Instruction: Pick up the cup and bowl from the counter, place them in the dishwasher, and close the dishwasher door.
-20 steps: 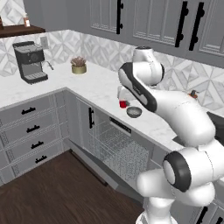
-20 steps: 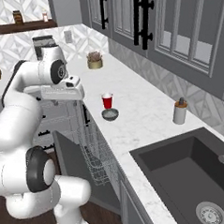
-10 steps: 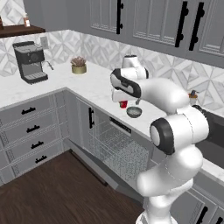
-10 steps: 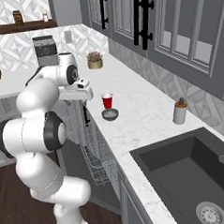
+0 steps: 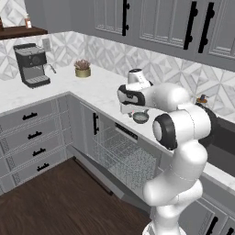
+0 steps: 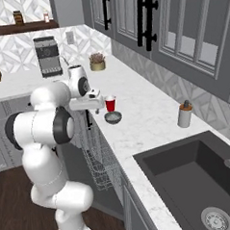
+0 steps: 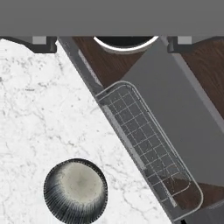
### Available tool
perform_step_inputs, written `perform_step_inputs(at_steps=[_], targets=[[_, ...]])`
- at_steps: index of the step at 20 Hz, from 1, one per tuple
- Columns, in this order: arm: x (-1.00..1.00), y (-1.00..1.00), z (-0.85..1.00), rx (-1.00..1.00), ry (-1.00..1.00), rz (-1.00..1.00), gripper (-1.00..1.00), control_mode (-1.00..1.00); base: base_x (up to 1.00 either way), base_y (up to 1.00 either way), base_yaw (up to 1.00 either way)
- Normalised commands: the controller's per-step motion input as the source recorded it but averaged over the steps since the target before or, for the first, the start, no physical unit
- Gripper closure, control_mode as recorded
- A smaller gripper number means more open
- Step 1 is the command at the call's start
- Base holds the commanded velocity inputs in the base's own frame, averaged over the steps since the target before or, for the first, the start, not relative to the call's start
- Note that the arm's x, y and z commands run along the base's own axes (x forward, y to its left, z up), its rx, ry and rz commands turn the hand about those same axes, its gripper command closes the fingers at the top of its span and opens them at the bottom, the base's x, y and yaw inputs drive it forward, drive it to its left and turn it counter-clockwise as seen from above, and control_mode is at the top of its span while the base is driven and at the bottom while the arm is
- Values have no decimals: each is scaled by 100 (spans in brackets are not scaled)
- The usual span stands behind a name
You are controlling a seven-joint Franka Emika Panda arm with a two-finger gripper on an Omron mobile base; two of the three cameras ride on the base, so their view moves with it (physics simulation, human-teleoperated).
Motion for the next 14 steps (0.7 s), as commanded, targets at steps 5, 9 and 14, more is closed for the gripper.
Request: perform_step_inputs(at_steps=[5,9,14], targets=[[60,-36,-18,9,0,3,-100,-100,0,0,0],[67,-24,-17,1,0,5,-100,-100,0,0,0],[68,-4,-24,0,0,8,-100,-100,0,0,0]])
